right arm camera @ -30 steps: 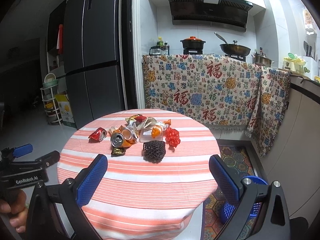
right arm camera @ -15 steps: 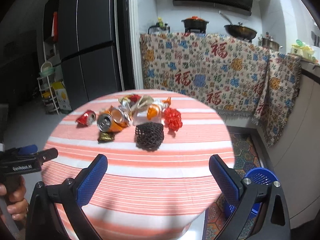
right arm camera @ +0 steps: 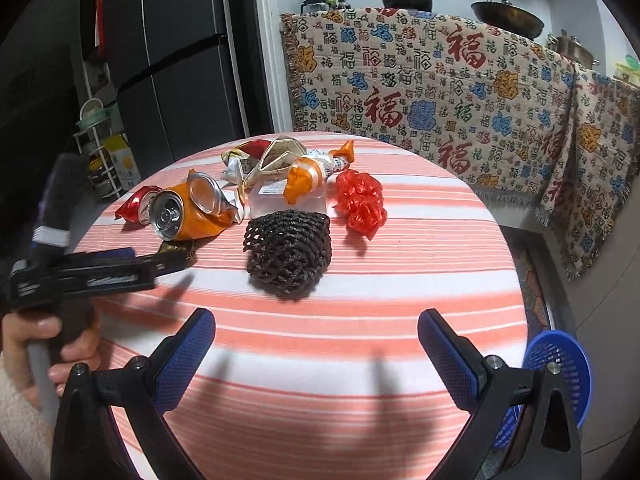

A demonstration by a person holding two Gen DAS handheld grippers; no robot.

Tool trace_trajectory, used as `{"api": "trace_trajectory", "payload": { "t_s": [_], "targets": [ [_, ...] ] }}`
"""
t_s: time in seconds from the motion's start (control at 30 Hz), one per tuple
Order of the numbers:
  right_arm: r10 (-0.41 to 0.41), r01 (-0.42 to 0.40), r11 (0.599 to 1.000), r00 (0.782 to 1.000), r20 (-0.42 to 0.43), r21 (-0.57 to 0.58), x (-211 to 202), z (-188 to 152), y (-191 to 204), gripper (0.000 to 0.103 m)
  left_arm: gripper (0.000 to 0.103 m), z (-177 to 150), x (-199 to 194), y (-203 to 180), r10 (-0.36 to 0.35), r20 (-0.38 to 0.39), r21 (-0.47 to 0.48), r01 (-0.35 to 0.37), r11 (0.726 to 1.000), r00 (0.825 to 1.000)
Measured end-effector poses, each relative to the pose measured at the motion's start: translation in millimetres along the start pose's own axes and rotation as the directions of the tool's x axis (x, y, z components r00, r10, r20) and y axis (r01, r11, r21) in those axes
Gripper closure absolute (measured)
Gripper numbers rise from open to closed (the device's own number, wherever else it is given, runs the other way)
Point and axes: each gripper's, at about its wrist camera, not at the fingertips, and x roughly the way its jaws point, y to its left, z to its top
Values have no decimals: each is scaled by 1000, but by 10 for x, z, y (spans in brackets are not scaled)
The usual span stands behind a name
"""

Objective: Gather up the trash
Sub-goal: 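Reach the left tool to the gold wrapper while the right tool reaches the black mesh net, then close the left tool on the gold wrapper while the right tool grasps the black mesh net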

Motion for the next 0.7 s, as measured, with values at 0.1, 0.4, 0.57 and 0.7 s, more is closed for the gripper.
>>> {"api": "trace_trajectory", "payload": {
  "t_s": [0.1,0.4,0.57,0.7],
  "targets": [
    [4,-4,1000,1000,-9,-2,78,25,1,0,62,11,-2,45,-4,7,8,4,1000,1000],
    [111,-109,994,989,-100,31,492,91,2,0,71,-427,-527,248,-26,-11,35,27,999,1000],
    [142,-143,990,974,-173,10,791,132,117,0,40,-552,-608,234,-9,-23,92,11,996,1000],
    [149,-152,988,966,-213,-1,930,190,134,0,33,-523,-564,278,15,-20,65,-13,998,1000]
  ]
}}
